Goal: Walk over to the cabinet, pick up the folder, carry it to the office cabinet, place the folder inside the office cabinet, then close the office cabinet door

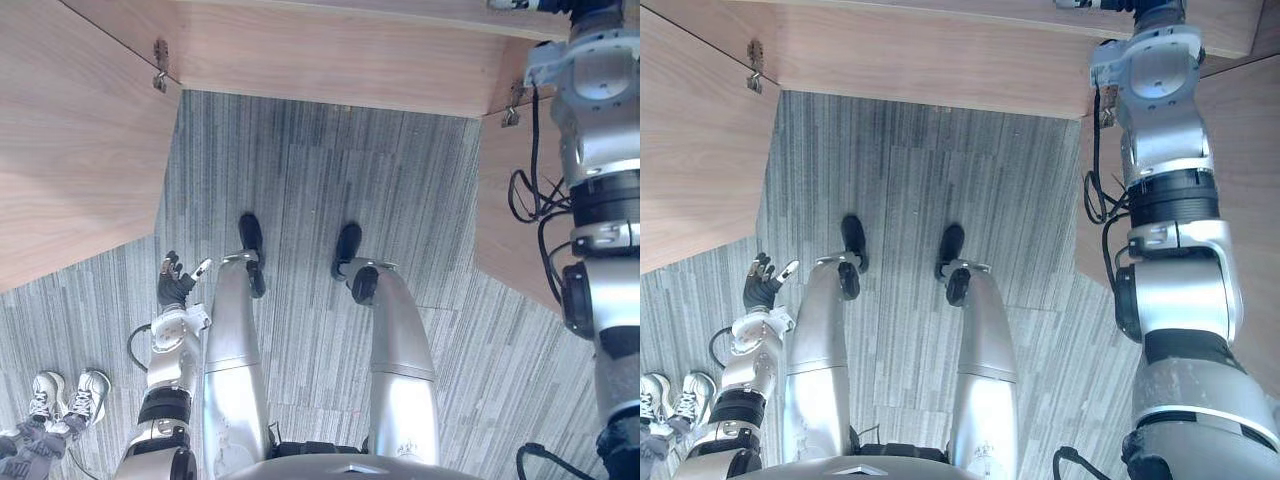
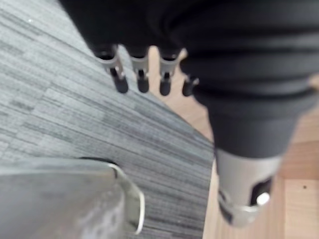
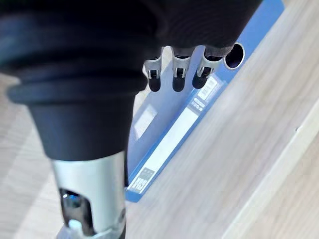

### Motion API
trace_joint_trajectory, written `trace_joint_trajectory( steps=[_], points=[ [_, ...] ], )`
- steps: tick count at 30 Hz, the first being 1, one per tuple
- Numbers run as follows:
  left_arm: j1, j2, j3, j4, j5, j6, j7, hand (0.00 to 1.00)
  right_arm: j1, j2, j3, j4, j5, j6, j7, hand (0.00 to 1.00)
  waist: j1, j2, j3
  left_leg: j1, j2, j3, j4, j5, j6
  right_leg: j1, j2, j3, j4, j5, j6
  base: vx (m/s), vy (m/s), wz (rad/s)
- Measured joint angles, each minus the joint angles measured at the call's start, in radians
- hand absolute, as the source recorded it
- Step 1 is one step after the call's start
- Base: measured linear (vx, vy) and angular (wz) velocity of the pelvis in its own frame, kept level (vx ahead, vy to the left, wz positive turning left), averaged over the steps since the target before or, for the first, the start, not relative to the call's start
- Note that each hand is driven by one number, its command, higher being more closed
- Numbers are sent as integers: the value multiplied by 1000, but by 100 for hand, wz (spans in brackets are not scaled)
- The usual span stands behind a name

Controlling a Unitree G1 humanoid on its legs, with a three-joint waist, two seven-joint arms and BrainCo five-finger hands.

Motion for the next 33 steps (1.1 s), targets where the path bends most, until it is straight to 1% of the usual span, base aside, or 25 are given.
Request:
trace_joint_trajectory(
  steps=[3, 5, 6, 8, 9, 12, 16, 20, 24, 31, 33],
  points=[
    [0, -1, 9, -1, 3, 1, -1, 0, 67, -3, -4, -76, -27, -2, -1, 0, 0, -6, -3, 0, 0, 1, -1, 0, 0, -1, 0, 1, 0, 0, 0, 0, 0, 0],
    [0, -1, 19, -2, 18, 1, -1, 0, 135, -2, -22, -144, -37, -4, -3, 0, 1, -19, -9, 1, 0, 2, -4, 0, 0, -2, 0, 2, 0, 0, 0, 0, 0, 0],
    [0, -1, 20, -3, 19, 1, -1, 0, 154, -1, -31, -163, -38, -4, -4, 100, 2, -22, -11, 1, 0, 2, -4, 0, 0, -2, 0, 2, -1, 0, 0, 0, 0, 0],
    [2, -1, 19, -9, 21, 1, 1, 0, 212, 32, -98, -227, -69, -10, -25, 100, 2, -34, -17, 4, 0, 5, -6, 0, 0, -2, 0, 5, -1, 0, 0, 0, 0, 0],
    [2, -2, 19, -10, 24, 1, 1, 0, 223, 39, -110, -241, -81, -10, -38, 100, 2, -36, -17, 7, 0, 6, -6, 0, 0, 0, 0, 6, -1, 0, 0, 0, 0, 0],
    [2, -3, 19, -10, 39, 1, 8, 0, 243, 101, -156, -273, -156, -22, -101, 100, 3, -39, -19, 13, 0, 10, -10, -1, 1, 1, -1, 11, 0, -1, 1, 0, 0, 0],
    [2, -5, 15, -11, 54, 0, 15, 0, 244, 149, -169, -280, -194, -22, -149, 100, 6, -39, -18, 13, -1, 10, -13, 0, 2, -1, -1, 10, 2, -2, -1, 0, 0, 0],
    [2, -5, 10, -11, 71, 0, 38, 0, 243, 193, -176, -279, -193, -22, -192, 100, 9, -41, -18, 12, -4, 11, -14, 0, 2, -6, -5, 11, 9, -9, -1, -1, 0, 3],
    [3, -4, 7, -16, 78, -4, 53, 0, 216, 218, -203, -259, -192, -22, -229, 100, 13, -43, -16, -9, -10, 16, -11, 0, 2, -35, -14, 18, 25, -13, -1, -1, 1, 3],
    [3, 2, 8, -40, 78, -23, 59, 0, 104, 215, -210, -136, -187, -21, -261, 100, 17, -45, -14, -59, -11, 9, 14, -2, 3, -82, -21, 19, 53, -20, 1, -2, 2, 1],
    [3, 5, 8, -40, 78, -25, 72, 0, 67, 208, -209, -97, -172, -22, -269, 100, 18, -44, -11, -72, -14, 7, 29, -6, 8, -97, -27, 19, 71, -27, 1, -15, 16, 6]
  ],
)
